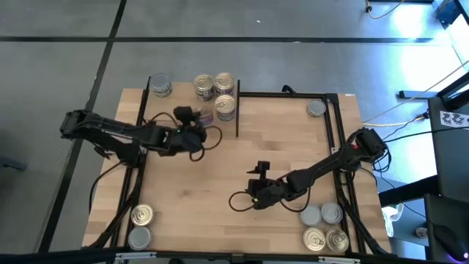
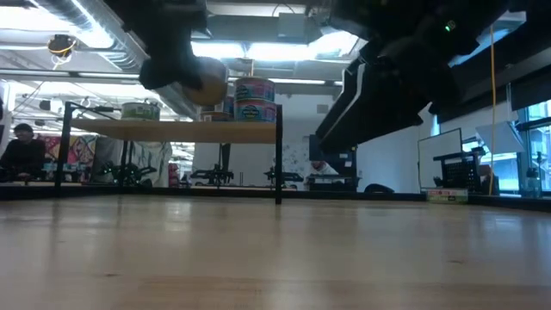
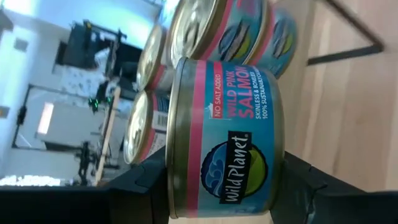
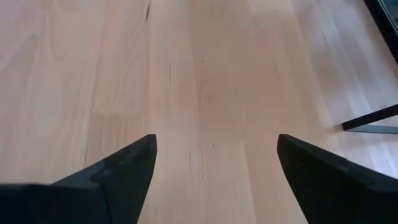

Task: Stack canned seafood by type on shelf
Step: Put the blue tuna can on the shelf

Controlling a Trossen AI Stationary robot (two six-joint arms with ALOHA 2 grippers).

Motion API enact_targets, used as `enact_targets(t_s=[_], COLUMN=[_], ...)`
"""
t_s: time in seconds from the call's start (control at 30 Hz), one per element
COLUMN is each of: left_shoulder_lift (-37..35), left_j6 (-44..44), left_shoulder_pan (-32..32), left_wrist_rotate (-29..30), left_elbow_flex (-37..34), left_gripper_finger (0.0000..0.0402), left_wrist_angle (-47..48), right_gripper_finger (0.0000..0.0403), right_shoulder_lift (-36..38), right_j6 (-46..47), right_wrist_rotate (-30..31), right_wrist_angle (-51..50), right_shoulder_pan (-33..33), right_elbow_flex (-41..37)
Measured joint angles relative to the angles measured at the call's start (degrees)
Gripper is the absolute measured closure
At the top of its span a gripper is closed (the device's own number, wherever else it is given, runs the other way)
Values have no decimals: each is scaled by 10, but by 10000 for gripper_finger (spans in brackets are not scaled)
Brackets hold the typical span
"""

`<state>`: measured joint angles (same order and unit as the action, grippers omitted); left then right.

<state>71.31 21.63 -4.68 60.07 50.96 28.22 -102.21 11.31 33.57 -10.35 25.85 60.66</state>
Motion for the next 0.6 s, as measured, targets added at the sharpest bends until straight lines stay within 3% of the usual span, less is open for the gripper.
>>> enact_targets(t_s=[0.17, 0.6], left_shoulder_lift=[22, 43], left_j6=[-12, -17], left_shoulder_pan=[42, 115], left_wrist_rotate=[-41, -58], left_elbow_flex=[0, -1], left_gripper_finger=[215, 215], left_wrist_angle=[-2, -24], right_gripper_finger=[72, 72], right_shoulder_lift=[0, 0], right_j6=[0, 2], right_wrist_rotate=[3, 5], right_wrist_angle=[0, 2], right_shoulder_pan=[0, 0], right_elbow_flex=[0, 0])
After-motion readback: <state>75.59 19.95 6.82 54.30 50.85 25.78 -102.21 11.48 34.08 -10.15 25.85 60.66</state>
